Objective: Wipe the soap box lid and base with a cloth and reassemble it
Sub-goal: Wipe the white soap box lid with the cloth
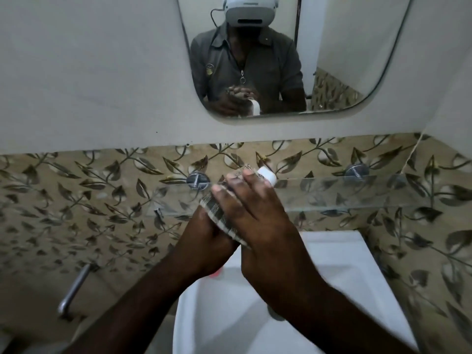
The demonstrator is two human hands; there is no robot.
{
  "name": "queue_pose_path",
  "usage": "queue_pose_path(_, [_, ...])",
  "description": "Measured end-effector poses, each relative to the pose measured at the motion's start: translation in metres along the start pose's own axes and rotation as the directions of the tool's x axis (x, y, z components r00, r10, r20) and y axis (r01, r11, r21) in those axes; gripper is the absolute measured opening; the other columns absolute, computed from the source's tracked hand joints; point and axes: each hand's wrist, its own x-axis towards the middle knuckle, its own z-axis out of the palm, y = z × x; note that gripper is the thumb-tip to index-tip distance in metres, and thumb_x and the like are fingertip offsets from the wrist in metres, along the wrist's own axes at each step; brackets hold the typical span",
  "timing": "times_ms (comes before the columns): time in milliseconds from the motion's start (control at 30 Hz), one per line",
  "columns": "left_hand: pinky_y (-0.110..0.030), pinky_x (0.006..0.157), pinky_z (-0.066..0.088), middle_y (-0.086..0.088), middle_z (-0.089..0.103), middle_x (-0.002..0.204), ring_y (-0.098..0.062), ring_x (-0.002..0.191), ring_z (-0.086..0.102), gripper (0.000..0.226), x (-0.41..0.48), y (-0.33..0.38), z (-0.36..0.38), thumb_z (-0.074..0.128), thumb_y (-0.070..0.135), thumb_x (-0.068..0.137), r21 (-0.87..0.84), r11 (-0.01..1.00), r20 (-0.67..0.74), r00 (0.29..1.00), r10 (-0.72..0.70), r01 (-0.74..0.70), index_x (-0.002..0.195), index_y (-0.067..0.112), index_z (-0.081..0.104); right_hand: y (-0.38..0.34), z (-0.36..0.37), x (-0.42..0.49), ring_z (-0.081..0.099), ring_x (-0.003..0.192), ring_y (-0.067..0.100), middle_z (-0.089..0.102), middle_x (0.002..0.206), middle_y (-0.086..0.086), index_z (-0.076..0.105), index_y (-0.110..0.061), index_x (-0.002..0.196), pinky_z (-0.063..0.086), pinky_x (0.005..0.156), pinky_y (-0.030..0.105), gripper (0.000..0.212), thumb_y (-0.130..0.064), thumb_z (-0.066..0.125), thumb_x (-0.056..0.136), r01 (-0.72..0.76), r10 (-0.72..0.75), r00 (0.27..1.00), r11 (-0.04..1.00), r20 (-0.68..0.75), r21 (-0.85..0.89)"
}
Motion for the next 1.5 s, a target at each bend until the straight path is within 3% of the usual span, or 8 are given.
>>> queue_pose_path(567, [-0.015,0.042,0.028,0.008,0.041,0.050,-0.003,0.044,0.032,0.027,-0.003,0.003,0.011,0.069,-0.006,0.070,-0.061,0.982,-0.083,0.980,-0.181,0.176,0.056,0.003,0.048,0.043,-0.013,0.024,0.043,0.136,0.026,0.055,0.140,0.010,0.055,-0.010,0.135,0.030,0.116,0.042,0.071,0.007,0.041,0.068,-0.191,0.204,0.975,0.973,-0.092,0.130])
queue_pose_path(733, [-0.013,0.067,0.049,0.006,0.068,0.083,-0.001,0.077,0.065,0.013,0.000,-0.002,0.003,0.066,0.008,0.080,-0.044,0.999,-0.066,0.998,-0.010,0.007,0.092,0.003,0.067,0.015,-0.005,0.004,0.038,0.139,0.029,0.053,0.142,0.013,0.055,-0.008,0.134,0.022,0.119,0.041,0.059,0.008,0.046,0.078,0.146,-0.145,0.989,0.988,-0.030,0.041])
queue_pose_path(833, [-0.011,0.044,0.031,0.007,0.046,0.052,-0.004,0.046,0.040,0.025,-0.007,0.005,0.009,0.070,0.001,0.072,-0.054,0.986,-0.120,0.979,-0.163,0.158,0.059,0.015,0.054,0.041,-0.015,0.020,0.044,0.135,0.020,0.056,0.139,0.007,0.057,-0.011,0.133,0.026,0.118,0.031,0.064,0.005,0.040,0.074,-0.036,0.050,0.997,0.975,-0.057,0.220])
queue_pose_path(967, [-0.017,0.052,0.045,0.010,0.062,0.061,-0.003,0.053,0.052,0.017,-0.013,0.003,0.004,0.077,0.016,0.064,-0.255,0.944,-0.182,0.949,-0.258,0.208,0.068,0.031,0.070,0.058,-0.020,0.021,0.065,0.107,0.019,0.071,0.110,0.003,0.062,-0.025,0.119,0.051,0.098,0.046,0.047,0.007,0.057,0.086,-0.417,0.412,0.873,0.350,0.262,0.838])
queue_pose_path(1033, [-0.030,0.061,0.054,0.000,0.069,0.071,-0.015,0.064,0.063,0.020,-0.012,0.001,0.001,0.080,0.018,0.061,-0.435,0.875,-0.108,0.953,-0.283,0.211,0.079,0.022,0.073,0.061,-0.016,0.012,0.066,0.103,0.032,0.070,0.109,0.014,0.058,-0.014,0.124,0.054,0.090,0.051,0.044,-0.006,0.066,0.082,-0.448,0.376,0.811,-0.091,0.448,0.889])
queue_pose_path(1100, [-0.030,0.059,0.055,-0.004,0.069,0.070,-0.019,0.064,0.064,0.021,-0.013,0.001,0.004,0.081,0.006,0.062,-0.488,0.840,-0.057,0.951,-0.303,0.238,0.079,0.014,0.072,0.061,-0.009,0.006,0.065,0.105,0.037,0.067,0.113,0.019,0.053,-0.007,0.129,0.055,0.088,0.051,0.058,-0.014,0.076,0.076,-0.438,0.341,0.803,-0.215,0.488,0.873])
queue_pose_path(1300, [-0.064,0.074,0.053,-0.023,0.070,0.094,-0.045,0.085,0.066,0.042,-0.016,-0.002,-0.013,0.084,0.035,0.062,-0.292,0.896,0.175,0.940,-0.293,0.334,0.098,0.017,0.072,0.072,-0.014,-0.003,0.066,0.108,0.027,0.072,0.110,0.008,0.060,-0.019,0.120,0.055,0.090,0.041,0.045,-0.009,0.076,0.079,-0.473,0.382,0.837,0.146,0.391,0.869])
queue_pose_path(1500, [-0.048,0.061,0.054,-0.014,0.071,0.076,-0.038,0.069,0.066,0.028,-0.012,-0.001,0.006,0.072,0.034,0.061,-0.072,0.930,-0.035,0.930,-0.365,0.362,0.084,0.018,0.070,0.067,-0.016,-0.004,0.067,0.097,0.006,0.072,0.106,-0.009,0.054,-0.019,0.134,0.054,0.086,0.031,0.045,-0.003,0.062,0.092,-0.489,0.390,0.866,0.527,0.313,0.695])
